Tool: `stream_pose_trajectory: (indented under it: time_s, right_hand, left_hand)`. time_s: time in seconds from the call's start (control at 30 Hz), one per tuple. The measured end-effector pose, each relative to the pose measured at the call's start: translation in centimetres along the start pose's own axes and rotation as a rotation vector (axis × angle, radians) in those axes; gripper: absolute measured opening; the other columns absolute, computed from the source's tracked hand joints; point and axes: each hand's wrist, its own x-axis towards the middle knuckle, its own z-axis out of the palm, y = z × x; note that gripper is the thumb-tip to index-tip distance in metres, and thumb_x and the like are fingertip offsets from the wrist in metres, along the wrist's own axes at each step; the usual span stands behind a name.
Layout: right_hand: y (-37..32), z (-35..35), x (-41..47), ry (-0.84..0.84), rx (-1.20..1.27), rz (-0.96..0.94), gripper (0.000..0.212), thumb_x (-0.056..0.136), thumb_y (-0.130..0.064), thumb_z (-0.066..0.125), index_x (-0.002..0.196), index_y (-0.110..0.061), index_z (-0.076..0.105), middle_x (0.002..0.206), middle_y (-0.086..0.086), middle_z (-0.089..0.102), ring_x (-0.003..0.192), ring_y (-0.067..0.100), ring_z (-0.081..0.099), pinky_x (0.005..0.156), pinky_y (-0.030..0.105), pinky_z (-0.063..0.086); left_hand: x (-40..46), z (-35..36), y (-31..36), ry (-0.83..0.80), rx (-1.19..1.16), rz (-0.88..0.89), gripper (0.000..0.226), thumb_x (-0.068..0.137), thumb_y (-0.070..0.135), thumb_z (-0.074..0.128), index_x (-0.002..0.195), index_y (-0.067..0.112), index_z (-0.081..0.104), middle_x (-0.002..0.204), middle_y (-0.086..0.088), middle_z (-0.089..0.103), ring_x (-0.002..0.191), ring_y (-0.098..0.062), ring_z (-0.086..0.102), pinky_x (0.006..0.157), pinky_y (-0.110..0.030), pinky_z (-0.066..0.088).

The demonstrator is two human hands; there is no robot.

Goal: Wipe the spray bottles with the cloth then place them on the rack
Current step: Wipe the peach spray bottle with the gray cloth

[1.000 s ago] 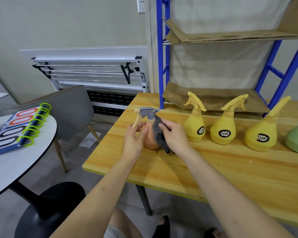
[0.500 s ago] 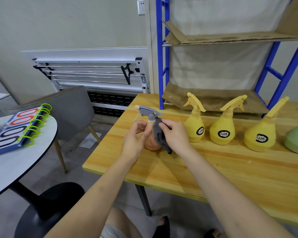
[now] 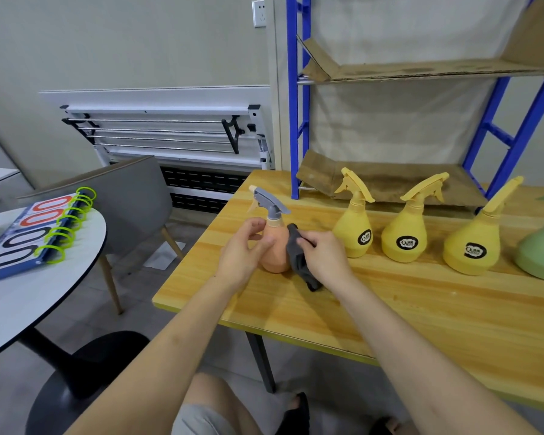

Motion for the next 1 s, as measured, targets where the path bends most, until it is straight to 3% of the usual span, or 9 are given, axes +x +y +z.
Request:
stream_pose_trajectory:
  time_s: [0.07,0.23,0.37,0.53,0.67,0.83,1.0]
  right_hand:
    - [-1.8,-0.2,0.3,0.019,0.077,-0.049,0.027,0.101,-0.02,0.058,0.119,-0.03,0.075,0.1,-0.014,0.075,0.088,0.005,0.064,0.074,0.018,0.045]
    - [-2.3,0.2,-0.2,0.0,0.188,-0.066,0.029,0.102,-0.018,0.056,0.122,-0.031,0.073,0.099,-0.021,0.07,0.09,-0.007,0.062,0.077,0.009,0.044]
    - [1.2,1.3,-1.3,-0.03,-0.026,0.014,0.021,0.1,-0.013,0.057,0.102,-0.024,0.074,0.088,-0.002,0.067,0.083,0.022,0.058,0.069,0.03,0.038]
    - [1.3,1.2,-1.9,-0.021,-0.043,0.028,0.026,0.099,-0.016,0.058,0.12,-0.02,0.073,0.102,0.001,0.07,0.093,0.021,0.061,0.074,0.026,0.038]
    - [0.8,1.0,-3.9,-0.058,-0.195,-0.032,0.048,0.099,-0.028,0.06,0.146,-0.018,0.054,0.128,0.005,0.068,0.119,0.025,0.061,0.098,0.035,0.05]
    - [0.7,1.1,-5.3,-0.131,-0.375,-0.057,0.056,0.098,-0.032,0.063,0.151,-0.018,0.046,0.144,0.007,0.058,0.134,0.024,0.052,0.103,0.036,0.047]
    - [0.9,1.9,-4.1,-0.089,-0.484,-0.06,0.038,0.101,-0.031,0.057,0.137,-0.019,0.056,0.136,0.002,0.063,0.118,0.028,0.061,0.08,0.036,0.051]
  left_hand:
    - [-0.1,0.1,0.1,0.031,0.046,0.021,0.032,0.09,0.051,0.067,0.118,0.053,0.051,0.12,0.022,0.055,0.11,-0.006,0.058,0.101,-0.049,0.048]
    - [0.1,0.0,0.4,0.016,0.034,0.017,0.037,0.098,0.03,0.065,0.134,0.028,0.056,0.121,0.004,0.058,0.103,-0.01,0.06,0.095,-0.044,0.054]
    - [0.0,-0.9,0.4,-0.032,0.039,0.011,0.041,0.102,0.023,0.059,0.143,0.022,0.053,0.132,0.003,0.06,0.112,-0.01,0.058,0.1,-0.038,0.051]
    - [-0.6,-0.6,0.5,0.027,-0.033,-0.007,0.043,0.098,0.037,0.064,0.138,0.031,0.052,0.126,0.012,0.063,0.116,-0.006,0.059,0.096,-0.033,0.051]
    - [-0.4,0.7,2.3,0.172,-0.062,0.027,0.041,0.091,0.046,0.07,0.127,0.034,0.057,0.119,0.02,0.063,0.108,0.001,0.059,0.087,-0.024,0.05]
    - [0.8,0.9,3.1,0.176,0.04,-0.007,0.035,0.092,0.049,0.068,0.122,0.032,0.062,0.113,0.019,0.068,0.101,0.0,0.062,0.074,-0.025,0.049]
    - [1.2,0.0,1.8,0.094,0.056,0.004,0.037,0.094,0.054,0.061,0.123,0.032,0.065,0.109,0.015,0.07,0.103,-0.005,0.064,0.076,-0.03,0.051]
